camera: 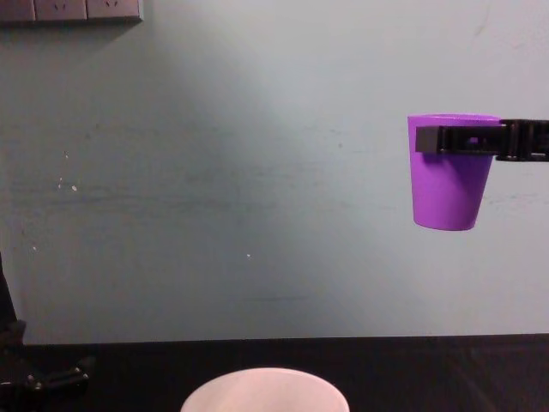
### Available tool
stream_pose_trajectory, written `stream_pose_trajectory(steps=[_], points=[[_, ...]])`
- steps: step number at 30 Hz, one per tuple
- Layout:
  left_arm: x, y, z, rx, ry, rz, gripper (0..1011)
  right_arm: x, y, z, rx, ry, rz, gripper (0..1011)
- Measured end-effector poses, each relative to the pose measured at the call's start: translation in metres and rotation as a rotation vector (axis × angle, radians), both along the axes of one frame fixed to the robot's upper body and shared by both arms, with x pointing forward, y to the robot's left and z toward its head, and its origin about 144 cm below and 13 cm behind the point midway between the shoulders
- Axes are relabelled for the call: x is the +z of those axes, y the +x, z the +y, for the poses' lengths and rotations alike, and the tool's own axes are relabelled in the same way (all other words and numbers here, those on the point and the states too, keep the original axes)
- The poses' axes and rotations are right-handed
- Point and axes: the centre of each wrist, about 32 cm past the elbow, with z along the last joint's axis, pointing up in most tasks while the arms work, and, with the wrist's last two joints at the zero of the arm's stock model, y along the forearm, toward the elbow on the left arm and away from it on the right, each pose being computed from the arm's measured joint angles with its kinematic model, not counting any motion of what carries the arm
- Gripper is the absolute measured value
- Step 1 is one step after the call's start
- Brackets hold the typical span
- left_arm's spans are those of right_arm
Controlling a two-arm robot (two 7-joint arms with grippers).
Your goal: Pick up the cup and pour the mung beans from the cup into the bowl.
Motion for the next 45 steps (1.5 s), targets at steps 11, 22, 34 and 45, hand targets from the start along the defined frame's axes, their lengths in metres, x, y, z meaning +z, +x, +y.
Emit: stream_pose_trajectory(steps=[11,22,34,45], points=[[0.0,0.0,0.0,0.0,0.0,0.0,1003,0.0,0.0,0.0,0.0,0.0,0.0,748],[0.0,0.0,0.0,0.0,0.0,0.0,1003,0.0,0.0,0.0,0.0,0.0,0.0,748],[0.0,0.0,0.0,0.0,0.0,0.0,1003,0.0,0.0,0.0,0.0,0.0,0.0,748],[0.0,0.0,0.0,0.0,0.0,0.0,1003,0.0,0.0,0.0,0.0,0.0,0.0,748]])
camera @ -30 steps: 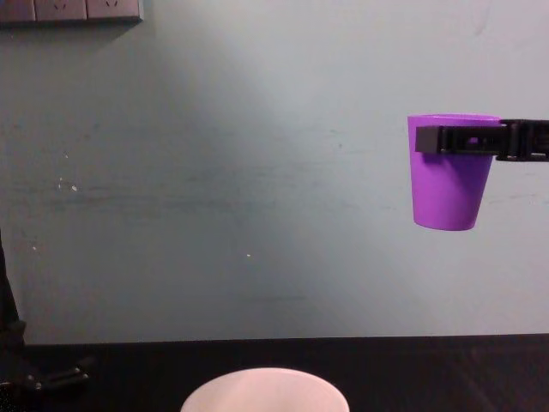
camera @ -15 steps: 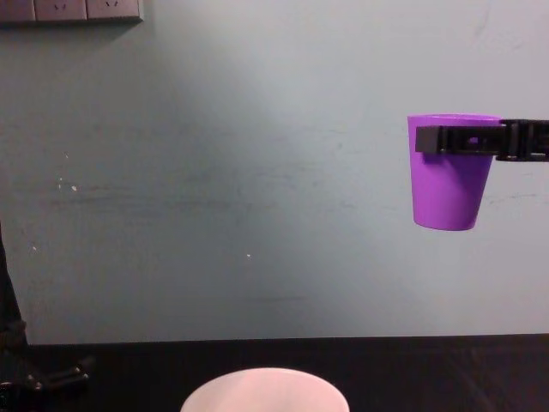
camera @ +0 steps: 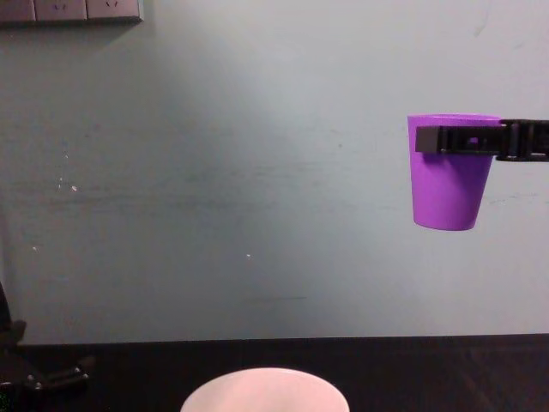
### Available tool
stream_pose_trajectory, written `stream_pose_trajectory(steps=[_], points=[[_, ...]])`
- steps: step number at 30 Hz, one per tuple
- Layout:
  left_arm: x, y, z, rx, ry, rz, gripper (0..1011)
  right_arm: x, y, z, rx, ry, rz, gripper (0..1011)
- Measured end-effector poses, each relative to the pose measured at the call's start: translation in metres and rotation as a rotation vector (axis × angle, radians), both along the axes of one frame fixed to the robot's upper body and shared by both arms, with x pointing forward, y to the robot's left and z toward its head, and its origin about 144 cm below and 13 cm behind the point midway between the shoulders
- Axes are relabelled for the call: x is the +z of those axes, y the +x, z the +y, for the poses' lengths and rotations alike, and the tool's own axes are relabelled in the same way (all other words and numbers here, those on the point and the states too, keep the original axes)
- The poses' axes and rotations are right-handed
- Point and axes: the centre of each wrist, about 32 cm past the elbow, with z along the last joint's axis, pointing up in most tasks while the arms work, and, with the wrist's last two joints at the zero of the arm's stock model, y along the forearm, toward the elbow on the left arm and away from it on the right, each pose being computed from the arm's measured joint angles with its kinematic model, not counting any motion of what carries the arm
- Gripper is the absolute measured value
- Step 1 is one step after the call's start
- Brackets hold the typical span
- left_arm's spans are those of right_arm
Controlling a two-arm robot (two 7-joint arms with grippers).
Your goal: Pick up the cup and pour the mung beans from the cup into the bowl.
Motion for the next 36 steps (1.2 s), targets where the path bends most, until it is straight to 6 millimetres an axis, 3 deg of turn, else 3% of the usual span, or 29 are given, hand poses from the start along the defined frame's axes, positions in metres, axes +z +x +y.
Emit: stream_pose_trajectory(steps=[16,27,36], points=[[0.0,0.0,0.0,0.0,0.0,0.0,1003,0.002,0.003,-0.001,0.007,-0.008,-0.008,748],[0.0,0.0,0.0,0.0,0.0,0.0,1003,-0.031,0.027,0.002,0.044,-0.015,0.021,748],[0.0,0.0,0.0,0.0,0.0,0.0,1003,-0.05,0.043,0.022,0.054,-0.12,0.013,748]])
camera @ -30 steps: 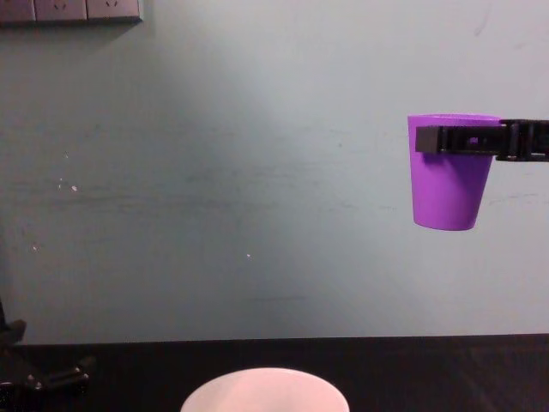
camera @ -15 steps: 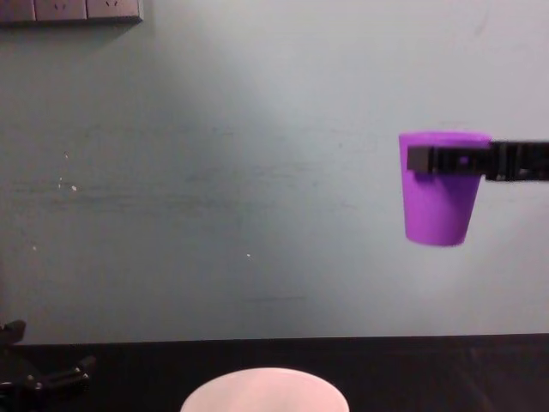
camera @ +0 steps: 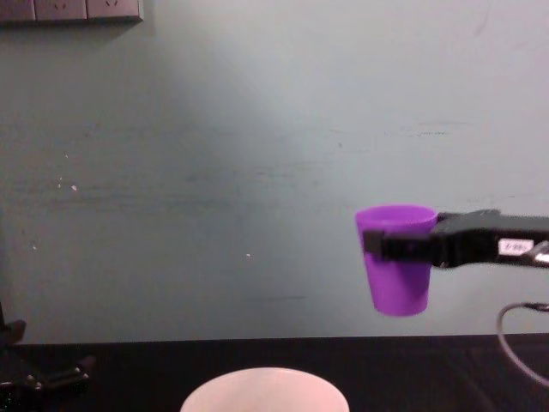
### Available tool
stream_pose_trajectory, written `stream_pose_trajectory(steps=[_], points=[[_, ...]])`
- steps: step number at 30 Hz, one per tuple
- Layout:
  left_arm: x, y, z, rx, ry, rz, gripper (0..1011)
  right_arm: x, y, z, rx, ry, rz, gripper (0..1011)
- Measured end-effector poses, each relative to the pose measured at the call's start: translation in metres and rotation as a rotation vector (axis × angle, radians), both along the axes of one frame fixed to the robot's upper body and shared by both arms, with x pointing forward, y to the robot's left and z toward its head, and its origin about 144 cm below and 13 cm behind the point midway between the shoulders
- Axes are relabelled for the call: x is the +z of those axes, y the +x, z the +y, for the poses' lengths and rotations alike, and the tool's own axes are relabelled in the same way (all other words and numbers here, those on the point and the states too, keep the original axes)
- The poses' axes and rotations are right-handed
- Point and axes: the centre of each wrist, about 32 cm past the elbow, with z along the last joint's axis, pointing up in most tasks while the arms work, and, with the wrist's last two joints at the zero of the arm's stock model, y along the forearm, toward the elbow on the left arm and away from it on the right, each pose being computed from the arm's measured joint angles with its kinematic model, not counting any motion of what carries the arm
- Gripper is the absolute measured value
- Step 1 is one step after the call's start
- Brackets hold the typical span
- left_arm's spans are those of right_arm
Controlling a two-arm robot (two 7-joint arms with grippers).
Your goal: Pick up the cup and pour the mung beans from the cup into the bowl.
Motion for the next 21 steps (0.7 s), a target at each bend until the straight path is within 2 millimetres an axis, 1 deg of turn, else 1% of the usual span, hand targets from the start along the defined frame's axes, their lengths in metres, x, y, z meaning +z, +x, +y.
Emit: stream_pose_trajectory(steps=[5,7,11,12,17,21], points=[[0.0,0.0,0.0,0.0,0.0,0.0,1003,-0.002,0.003,0.013,-0.005,-0.113,-0.029,748],[0.0,0.0,0.0,0.0,0.0,0.0,1003,-0.001,0.002,0.02,-0.004,-0.189,-0.051,748],[0.0,0.0,0.0,0.0,0.0,0.0,1003,0.003,-0.001,0.035,0.001,-0.36,-0.109,748],[0.0,0.0,0.0,0.0,0.0,0.0,1003,0.003,-0.001,0.035,0.001,-0.36,-0.109,748],[0.0,0.0,0.0,0.0,0.0,0.0,1003,0.007,-0.009,0.055,0.012,-0.581,-0.196,748],[0.0,0.0,0.0,0.0,0.0,0.0,1003,0.009,-0.012,0.063,0.018,-0.673,-0.235,748]])
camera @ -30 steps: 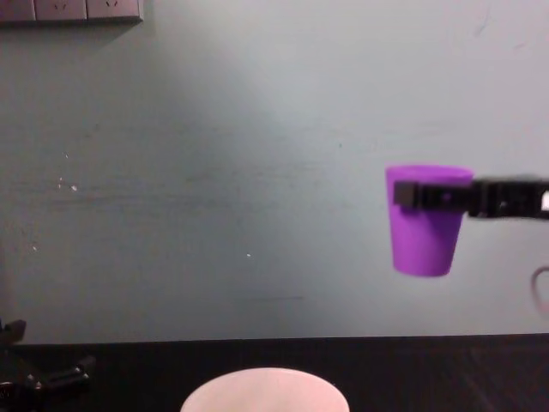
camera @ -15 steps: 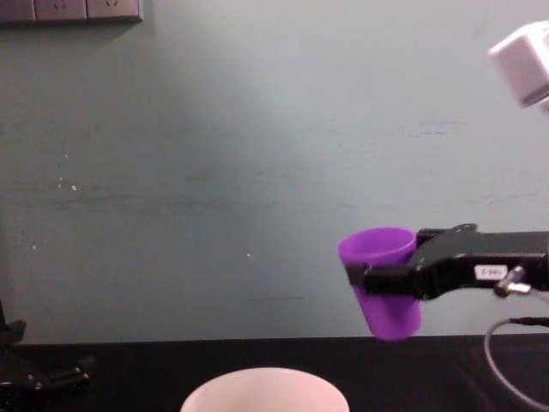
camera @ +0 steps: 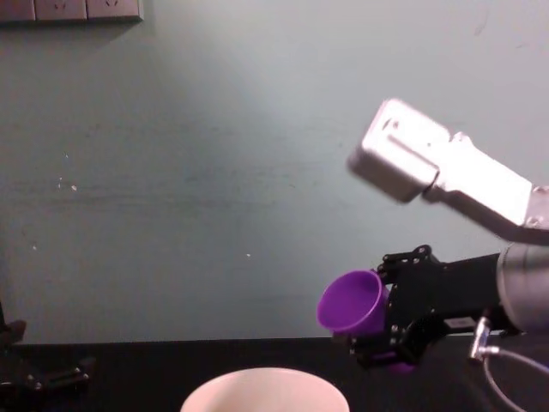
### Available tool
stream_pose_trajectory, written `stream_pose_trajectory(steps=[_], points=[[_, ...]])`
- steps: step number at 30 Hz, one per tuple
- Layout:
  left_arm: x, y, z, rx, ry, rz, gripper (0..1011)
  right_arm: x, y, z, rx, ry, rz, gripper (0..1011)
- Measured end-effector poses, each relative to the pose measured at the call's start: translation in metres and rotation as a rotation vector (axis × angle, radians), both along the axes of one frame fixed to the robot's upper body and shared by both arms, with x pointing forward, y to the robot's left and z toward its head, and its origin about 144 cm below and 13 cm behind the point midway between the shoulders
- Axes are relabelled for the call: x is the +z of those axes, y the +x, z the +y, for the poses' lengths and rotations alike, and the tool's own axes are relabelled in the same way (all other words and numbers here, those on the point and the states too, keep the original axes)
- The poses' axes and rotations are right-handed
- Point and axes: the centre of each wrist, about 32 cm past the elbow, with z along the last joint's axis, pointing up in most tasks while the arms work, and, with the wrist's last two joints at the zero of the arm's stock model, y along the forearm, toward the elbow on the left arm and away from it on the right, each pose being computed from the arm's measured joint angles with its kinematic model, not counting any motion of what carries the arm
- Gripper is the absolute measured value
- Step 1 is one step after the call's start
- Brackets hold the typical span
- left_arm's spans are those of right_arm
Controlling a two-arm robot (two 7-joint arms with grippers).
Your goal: Pick up the cup and pour the mung beans from the cup into the bowl.
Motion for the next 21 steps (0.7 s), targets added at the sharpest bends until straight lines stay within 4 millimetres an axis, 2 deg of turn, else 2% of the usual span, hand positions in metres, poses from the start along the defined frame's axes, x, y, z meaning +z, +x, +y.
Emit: stream_pose_trajectory(steps=[21], points=[[0.0,0.0,0.0,0.0,0.0,0.0,1003,-0.005,-0.019,0.049,0.055,-0.482,-0.273,748]])
